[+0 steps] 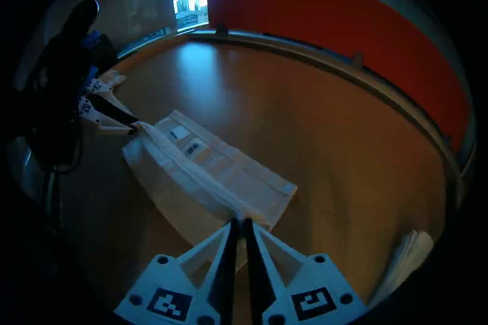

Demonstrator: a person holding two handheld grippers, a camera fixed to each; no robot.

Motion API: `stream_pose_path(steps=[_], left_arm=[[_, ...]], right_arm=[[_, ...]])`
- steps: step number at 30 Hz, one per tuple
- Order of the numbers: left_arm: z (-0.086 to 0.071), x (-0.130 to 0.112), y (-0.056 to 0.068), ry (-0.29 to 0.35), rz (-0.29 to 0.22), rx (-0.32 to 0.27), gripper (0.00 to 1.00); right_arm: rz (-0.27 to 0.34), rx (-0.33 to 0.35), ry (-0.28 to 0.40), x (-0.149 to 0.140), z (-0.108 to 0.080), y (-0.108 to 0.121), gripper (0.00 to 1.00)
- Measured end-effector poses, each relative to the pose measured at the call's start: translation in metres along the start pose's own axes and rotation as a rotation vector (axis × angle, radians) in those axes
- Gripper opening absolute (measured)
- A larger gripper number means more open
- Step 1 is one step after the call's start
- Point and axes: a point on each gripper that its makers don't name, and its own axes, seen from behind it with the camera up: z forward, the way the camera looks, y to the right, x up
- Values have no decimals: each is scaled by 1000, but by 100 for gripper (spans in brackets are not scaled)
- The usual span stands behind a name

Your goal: Fold towel

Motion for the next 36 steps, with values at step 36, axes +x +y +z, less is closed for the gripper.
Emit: stream_pose_path(steps=[36], left_arm=[[31, 25, -32, 25, 47, 74, 48]], right_arm=[[-28, -83, -22, 17, 33, 43, 27]])
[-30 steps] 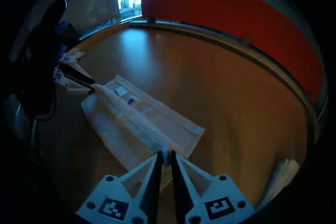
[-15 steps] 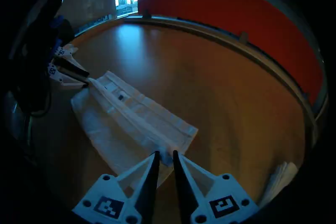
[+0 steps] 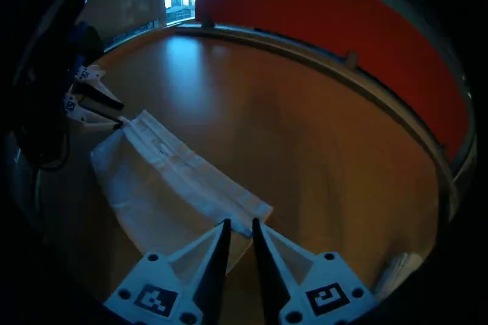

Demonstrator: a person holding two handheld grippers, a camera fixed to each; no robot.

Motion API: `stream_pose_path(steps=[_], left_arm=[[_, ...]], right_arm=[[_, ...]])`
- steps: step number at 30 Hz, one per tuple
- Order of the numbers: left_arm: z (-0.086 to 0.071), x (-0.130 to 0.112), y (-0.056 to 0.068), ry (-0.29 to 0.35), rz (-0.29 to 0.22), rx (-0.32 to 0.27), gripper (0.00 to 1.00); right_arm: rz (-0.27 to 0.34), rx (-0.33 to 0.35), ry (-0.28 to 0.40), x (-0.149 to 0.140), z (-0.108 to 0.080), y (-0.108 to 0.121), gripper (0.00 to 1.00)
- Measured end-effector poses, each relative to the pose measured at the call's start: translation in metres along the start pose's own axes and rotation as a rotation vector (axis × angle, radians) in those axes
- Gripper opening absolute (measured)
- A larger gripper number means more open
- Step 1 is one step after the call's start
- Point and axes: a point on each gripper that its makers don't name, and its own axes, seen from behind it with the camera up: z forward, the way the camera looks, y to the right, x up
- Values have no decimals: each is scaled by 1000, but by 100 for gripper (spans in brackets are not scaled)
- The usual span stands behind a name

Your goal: Fold towel

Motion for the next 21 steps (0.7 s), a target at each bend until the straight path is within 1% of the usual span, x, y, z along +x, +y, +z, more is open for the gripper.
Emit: stream_pose_path(steps=[2, 4, 6, 7, 8, 9, 10, 12, 14, 16, 21], left_arm=[[0, 2, -3, 3, -1, 7, 53], [0, 4, -7, 8, -2, 16, 65], [-1, 5, -10, 11, -3, 25, 69], [-2, 5, -12, 12, -4, 28, 73], [-2, 5, -13, 12, -5, 31, 76], [-3, 6, -14, 13, -6, 32, 77], [-4, 6, -15, 14, -8, 33, 78], [-5, 6, -18, 15, -12, 37, 87], [-8, 6, -21, 15, -17, 42, 98], [-9, 4, -21, 11, -26, 37, 98], [-13, -3, -20, 0, -46, 32, 97]], right_arm=[[-1, -2, 3, 2, 0, 1, 27], [-3, -4, 5, 3, 0, 2, 29], [-3, -7, 7, 3, 0, 3, 29], [-3, -8, 8, 4, -1, 4, 30], [-3, -9, 9, 4, -1, 4, 31], [-1, -11, 10, 4, -1, 5, 34], [0, -13, 12, 5, -2, 5, 38], [2, -16, 15, 5, -3, 5, 56], [2, -18, 17, 5, -5, 5, 71], [4, -18, 18, 4, -6, 4, 75], [17, -16, 24, 3, -12, -1, 76]])
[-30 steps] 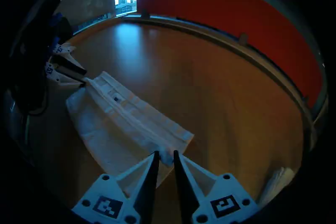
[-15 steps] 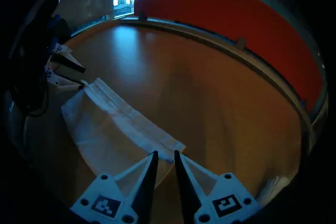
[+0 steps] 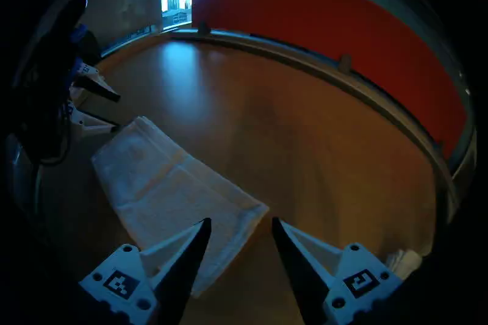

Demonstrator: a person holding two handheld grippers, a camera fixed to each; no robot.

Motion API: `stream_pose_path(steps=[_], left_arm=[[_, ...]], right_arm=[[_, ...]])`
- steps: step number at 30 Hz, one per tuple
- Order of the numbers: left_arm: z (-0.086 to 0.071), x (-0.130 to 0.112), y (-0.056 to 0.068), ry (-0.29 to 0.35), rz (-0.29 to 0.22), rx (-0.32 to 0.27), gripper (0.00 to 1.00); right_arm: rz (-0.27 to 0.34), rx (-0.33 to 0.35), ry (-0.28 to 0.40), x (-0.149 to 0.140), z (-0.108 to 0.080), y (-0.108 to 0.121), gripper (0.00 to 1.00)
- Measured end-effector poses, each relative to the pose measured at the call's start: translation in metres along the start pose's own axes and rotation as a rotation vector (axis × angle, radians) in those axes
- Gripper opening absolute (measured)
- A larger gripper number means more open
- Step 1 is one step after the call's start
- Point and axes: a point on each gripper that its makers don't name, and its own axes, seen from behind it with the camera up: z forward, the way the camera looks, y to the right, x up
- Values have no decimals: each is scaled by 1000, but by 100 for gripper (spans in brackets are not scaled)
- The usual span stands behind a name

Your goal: Fold towel

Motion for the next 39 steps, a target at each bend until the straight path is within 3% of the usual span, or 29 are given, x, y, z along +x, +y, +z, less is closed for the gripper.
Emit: stream_pose_path(steps=[23, 39], left_arm=[[-47, -48, 21, -13, -93, -6, 97], [-69, -66, 21, -3, -157, 27, 98]], right_arm=[[18, -3, 26, -25, -49, -33, 76], [-13, 19, 17, -32, -52, -35, 76]])
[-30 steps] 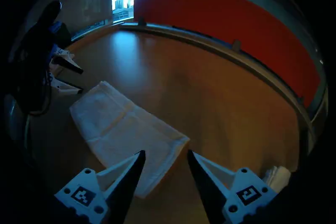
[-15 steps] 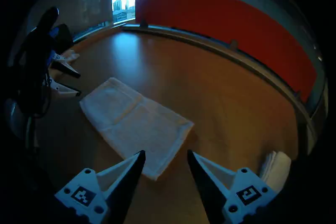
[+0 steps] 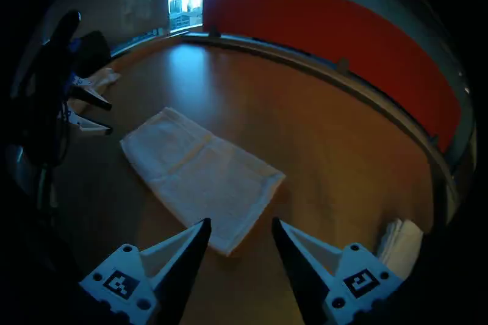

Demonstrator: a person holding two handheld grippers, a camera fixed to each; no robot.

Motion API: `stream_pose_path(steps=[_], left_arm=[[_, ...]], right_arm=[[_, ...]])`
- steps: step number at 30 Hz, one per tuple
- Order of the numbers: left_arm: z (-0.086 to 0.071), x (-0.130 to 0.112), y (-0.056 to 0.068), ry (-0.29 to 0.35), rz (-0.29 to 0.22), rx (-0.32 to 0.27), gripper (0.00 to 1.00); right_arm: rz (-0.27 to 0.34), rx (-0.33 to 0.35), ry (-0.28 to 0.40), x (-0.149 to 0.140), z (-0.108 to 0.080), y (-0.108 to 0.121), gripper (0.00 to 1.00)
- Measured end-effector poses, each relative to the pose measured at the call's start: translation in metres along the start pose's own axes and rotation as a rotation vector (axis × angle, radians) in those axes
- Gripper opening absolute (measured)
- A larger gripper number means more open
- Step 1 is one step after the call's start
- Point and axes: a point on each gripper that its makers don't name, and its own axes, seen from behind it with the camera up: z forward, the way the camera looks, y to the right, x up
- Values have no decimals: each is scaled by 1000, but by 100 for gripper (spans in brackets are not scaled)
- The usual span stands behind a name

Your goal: Fold towel

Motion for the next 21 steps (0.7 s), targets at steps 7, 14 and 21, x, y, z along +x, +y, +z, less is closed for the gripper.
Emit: stream_pose_path(steps=[7, 14, 21], left_arm=[[-13, -8, -6, 8, -41, 23, 97], [-23, -17, -10, 9, -78, 35, 98], [-32, -28, -15, 9, -104, 56, 97]], right_arm=[[-45, 26, -13, -2, 4, -2, 76], [-73, 49, -24, -2, 9, -2, 76], [-101, 70, -38, -4, 14, -5, 76]])
